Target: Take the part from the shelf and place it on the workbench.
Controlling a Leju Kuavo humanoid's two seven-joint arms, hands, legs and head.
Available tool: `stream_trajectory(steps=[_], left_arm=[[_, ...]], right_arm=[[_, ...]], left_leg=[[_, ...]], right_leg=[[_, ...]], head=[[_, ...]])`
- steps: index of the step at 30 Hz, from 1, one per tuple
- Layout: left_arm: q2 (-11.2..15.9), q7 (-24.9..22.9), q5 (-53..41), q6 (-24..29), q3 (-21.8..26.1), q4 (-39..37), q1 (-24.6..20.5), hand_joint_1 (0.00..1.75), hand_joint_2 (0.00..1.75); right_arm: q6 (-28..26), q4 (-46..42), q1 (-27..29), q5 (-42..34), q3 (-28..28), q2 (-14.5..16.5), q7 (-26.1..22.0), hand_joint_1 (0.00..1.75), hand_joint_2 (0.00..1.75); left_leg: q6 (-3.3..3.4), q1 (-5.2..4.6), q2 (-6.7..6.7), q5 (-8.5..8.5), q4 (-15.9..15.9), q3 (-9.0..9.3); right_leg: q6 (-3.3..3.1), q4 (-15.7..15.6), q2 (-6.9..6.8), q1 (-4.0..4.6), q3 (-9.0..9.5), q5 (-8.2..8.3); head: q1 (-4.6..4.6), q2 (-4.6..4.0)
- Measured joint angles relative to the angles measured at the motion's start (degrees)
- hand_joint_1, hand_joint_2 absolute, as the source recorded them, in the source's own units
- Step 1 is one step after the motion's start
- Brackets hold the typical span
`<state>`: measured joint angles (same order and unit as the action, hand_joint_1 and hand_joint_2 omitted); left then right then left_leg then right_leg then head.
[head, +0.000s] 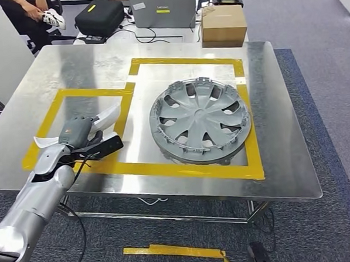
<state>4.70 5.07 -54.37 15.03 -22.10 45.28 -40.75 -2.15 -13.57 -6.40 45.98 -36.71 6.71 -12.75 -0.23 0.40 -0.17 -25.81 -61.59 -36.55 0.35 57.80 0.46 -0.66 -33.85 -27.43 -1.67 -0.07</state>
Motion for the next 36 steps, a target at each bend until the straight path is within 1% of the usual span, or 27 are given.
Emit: stream_trajectory(steps=[1,2,4,6,7,9,10,11,12,14,15,16,17,19,21,22,24,25,26,27,28,29,30,31,32,34,36], left_arm=[[-0.08,0.00,-0.16,-0.11,-0.12,-0.13,-0.18,1.75,1.75],[-0.21,0.00,-0.31,-0.36,-0.25,-0.21,-0.37,1.75,1.75],[-0.59,-0.11,-0.54,-1.39,-0.46,-0.26,-0.84,0.87,1.75],[-1.28,-0.32,-0.62,-2.70,-0.69,-0.16,-1.64,0.00,1.75],[-1.73,-0.39,-0.65,-3.14,-0.86,-0.11,-1.99,0.00,1.75],[-2.67,-0.33,-0.28,-3.42,-1.22,-0.07,-2.23,0.00,0.87],[-3.12,-0.20,0.20,-3.36,-1.33,-0.07,-2.12,0.00,0.44],[-3.57,-0.07,0.86,-3.31,-1.41,-0.05,-2.00,0.00,0.00],[-4.01,0.05,1.66,-3.32,-1.45,0.03,-1.91,0.00,0.00],[-4.88,0.11,3.20,-3.58,-1.48,0.53,-1.86,0.00,0.00],[-5.22,0.11,3.84,-3.76,-1.48,0.91,-1.85,0.00,0.00],[-5.50,0.10,4.31,-3.93,-1.49,1.32,-1.80,0.00,0.00],[-5.73,0.05,4.71,-4.05,-1.50,1.70,-1.68,0.00,0.00],[-6.02,-0.09,5.37,-4.21,-1.52,2.51,-1.33,0.00,0.00],[-6.13,-0.17,5.75,-4.23,-1.51,3.28,-1.20,0.00,0.00],[-6.13,-0.17,5.82,-4.23,-1.51,3.54,-1.20,0.00,0.00],[-6.12,-0.25,5.98,-4.23,-1.50,3.81,-0.95,0.00,0.00],[-6.13,-0.31,6.11,-4.22,-1.50,3.89,-0.66,0.00,0.00],[-6.13,-0.37,6.29,-4.20,-1.50,4.03,-0.36,0.00,0.00],[-6.13,-0.40,6.53,-4.16,-1.49,4.25,-0.12,0.00,0.00],[-6.13,-0.42,6.80,-4.13,-1.44,4.59,-0.01,0.00,0.00],[-6.11,-0.40,7.16,-4.09,-1.37,5.00,0.03,0.00,0.00],[-6.09,-0.36,7.58,-4.08,-1.30,5.43,0.01,0.00,0.00],[-6.07,-0.26,8.09,-4.08,-1.25,5.88,0.06,0.00,0.00],[-6.06,-0.13,8.69,-4.05,-1.21,6.35,0.19,0.00,0.00],[-6.02,0.11,10.12,-3.85,-1.03,7.22,0.63,0.00,0.00],[-6.12,0.47,12.13,-3.25,-0.57,8.25,1.04,0.00,0.00]], right_arm=[[0.11,0.00,-0.07,-0.01,0.01,0.01,-0.09,0.00,0.00],[0.22,0.00,-0.18,-0.03,0.02,0.05,-0.27,0.00,0.00],[0.39,-0.01,-0.62,-0.08,0.05,0.18,-0.57,0.00,0.00],[0.45,-0.02,-1.26,-0.11,0.12,0.29,-0.58,0.00,0.00],[0.47,-0.02,-1.55,-0.12,0.17,0.32,-0.55,0.00,0.00],[0.50,-0.02,-1.86,-0.17,0.33,0.47,-0.56,0.00,0.00],[0.50,-0.02,-1.89,-0.20,0.41,0.55,-0.57,0.00,0.00],[0.46,-0.02,-1.86,-0.26,0.49,0.62,-0.59,0.00,0.00],[0.41,-0.02,-1.82,-0.33,0.55,0.65,-0.60,0.00,0.00],[0.30,-0.02,-1.80,-0.50,0.68,0.66,-0.63,0.00,0.00],[0.26,-0.02,-1.83,-0.58,0.75,0.66,-0.66,0.00,0.00],[0.22,-0.02,-1.85,-0.67,0.83,0.68,-0.68,0.00,0.00],[0.19,-0.02,-1.83,-0.77,0.87,0.70,-0.72,0.00,0.00],[0.16,-0.02,-1.68,-0.97,0.92,0.78,-0.77,0.00,0.00],[0.14,-0.03,-1.59,-1.09,0.93,0.83,-0.83,0.00,0.00],[0.13,-0.03,-1.60,-1.12,0.93,0.85,-0.85,0.00,0.00],[0.13,-0.03,-1.58,-1.20,0.93,0.91,-0.89,0.00,0.00],[0.14,-0.02,-1.53,-1.26,0.93,0.94,-0.89,0.00,0.00],[0.14,-0.02,-1.48,-1.32,0.93,0.97,-0.89,0.00,0.00],[0.14,-0.02,-1.45,-1.38,0.93,1.00,-0.89,0.00,0.00],[0.14,-0.02,-1.43,-1.45,0.93,1.03,-0.91,0.00,0.00],[0.13,-0.02,-1.43,-1.50,0.93,1.06,-0.96,0.00,0.00],[0.12,-0.02,-1.45,-1.54,0.93,1.09,-1.01,0.00,0.00],[0.10,-0.02,-1.45,-1.59,0.93,1.11,-1.05,0.00,0.00],[0.06,-0.02,-1.44,-1.65,0.93,1.11,-1.09,0.00,0.00],[-0.10,-0.02,-1.41,-1.77,0.93,1.11,-1.12,0.00,0.00],[-0.41,-0.02,-1.37,-1.92,0.93,1.11,-1.14,0.00,0.00]], left_leg=[[0.19,-0.10,-0.02,0.29,1.83,0.80],[0.35,-0.22,-0.04,0.01,2.47,1.03],[0.88,-0.18,-0.03,0.05,2.91,1.06],[1.64,0.03,0.00,0.34,3.38,1.28],[1.94,0.10,0.00,0.45,3.54,1.38],[2.25,-0.03,-0.06,0.45,3.53,1.36],[2.29,-0.12,-0.07,0.43,3.51,1.38],[2.32,-0.20,-0.09,0.40,3.49,1.39],[2.33,-0.26,-0.12,0.38,3.45,1.41],[2.24,-0.34,-0.17,0.30,3.38,1.46],[2.12,-0.46,-0.20,0.25,3.27,1.39],[1.92,-0.57,-0.22,0.25,3.23,1.31],[1.69,-0.66,-0.23,0.28,3.20,1.24],[1.12,-0.66,-0.23,0.29,3.21,1.17],[0.43,-0.54,-0.18,-0.91,1.74,0.61],[0.06,-0.44,-0.15,-2.37,-0.59,-0.37],[-0.55,-0.23,-0.10,-5.96,-7.97,-3.54],[-0.71,-0.14,-0.10,-7.07,-11.21,-4.98],[-0.78,-0.06,-0.10,-7.13,-12.73,-5.65],[-0.77,0.01,-0.09,-6.12,-12.07,-5.32],[-0.68,0.06,-0.08,-4.26,-9.23,-3.97],[-0.52,0.08,-0.07,-2.28,-5.22,-2.09],[-0.34,0.00,-0.06,-0.98,-1.48,-0.30],[-0.09,-0.08,-0.07,-0.27,1.17,0.95],[0.18,-0.19,-0.10,-0.19,2.55,1.55],[0.86,-0.34,-0.17,-0.27,2.92,1.62],[1.65,-0.19,-0.14,0.05,3.32,1.71]], right_leg=[[0.28,0.05,-0.01,0.07,-0.11,-0.02],[0.56,0.06,-0.04,0.13,-0.24,0.00],[1.20,0.00,-0.08,0.08,-0.47,-0.05],[1.77,1.93,-0.13,0.04,-1.46,-1.54],[1.97,4.59,-0.15,0.01,-2.74,-3.02],[2.24,12.14,-0.16,0.00,-6.32,-6.14],[2.32,14.93,-0.17,0.00,-7.80,-6.80],[2.34,15.81,-0.17,0.00,-8.43,-6.45],[2.27,14.34,-0.17,0.01,-7.89,-5.05],[1.89,6.84,-0.17,0.04,-4.41,-1.22],[1.67,3.22,-0.16,0.09,-2.52,-0.04],[1.48,0.91,-0.14,0.15,-1.25,0.48],[1.30,-0.01,-0.10,0.22,-0.67,0.39],[0.82,-0.27,-0.05,0.18,-0.41,0.52],[0.20,-0.56,-0.12,-0.03,-0.26,0.77],[-0.06,-0.69,-0.19,-0.14,-0.17,0.86],[-0.29,-0.67,-0.27,-0.14,-0.13,0.83],[-0.30,-0.65,-0.29,-0.14,-0.11,0.81],[-0.31,-0.63,-0.29,-0.14,-0.10,0.79],[-0.29,-0.58,-0.28,-0.15,-0.08,0.78],[-0.24,-0.52,-0.25,-0.15,-0.04,0.74],[-0.14,-0.45,-0.24,-0.15,-0.02,0.67],[0.04,-0.32,-0.22,-0.05,-0.07,0.58],[0.30,-0.26,-0.21,0.03,-0.16,0.54],[0.59,-0.23,-0.22,0.09,-0.25,0.53],[1.23,-0.34,-0.25,0.07,-0.30,0.63],[1.81,0.62,-0.28,0.00,-0.91,-0.29]], head=[[-0.03,0.00],[-0.05,0.00],[-0.05,-0.01],[-0.18,-0.02],[-0.27,-0.02],[-0.39,-0.01],[-0.38,-0.01],[-0.38,-0.01],[-0.38,-0.01],[-0.39,-0.02],[-0.38,-0.02],[-0.37,-0.02],[-0.35,-0.02],[-0.35,-0.02],[-0.25,-0.01],[-0.18,-0.01],[-0.06,-0.02],[-0.08,-0.02],[-0.07,-0.02],[-0.06,-0.02],[-0.06,-0.02],[-0.06,-0.02],[-0.06,-0.02],[-0.10,-0.02],[-0.13,-0.02],[-0.15,-0.02],[-0.23,-0.01]])
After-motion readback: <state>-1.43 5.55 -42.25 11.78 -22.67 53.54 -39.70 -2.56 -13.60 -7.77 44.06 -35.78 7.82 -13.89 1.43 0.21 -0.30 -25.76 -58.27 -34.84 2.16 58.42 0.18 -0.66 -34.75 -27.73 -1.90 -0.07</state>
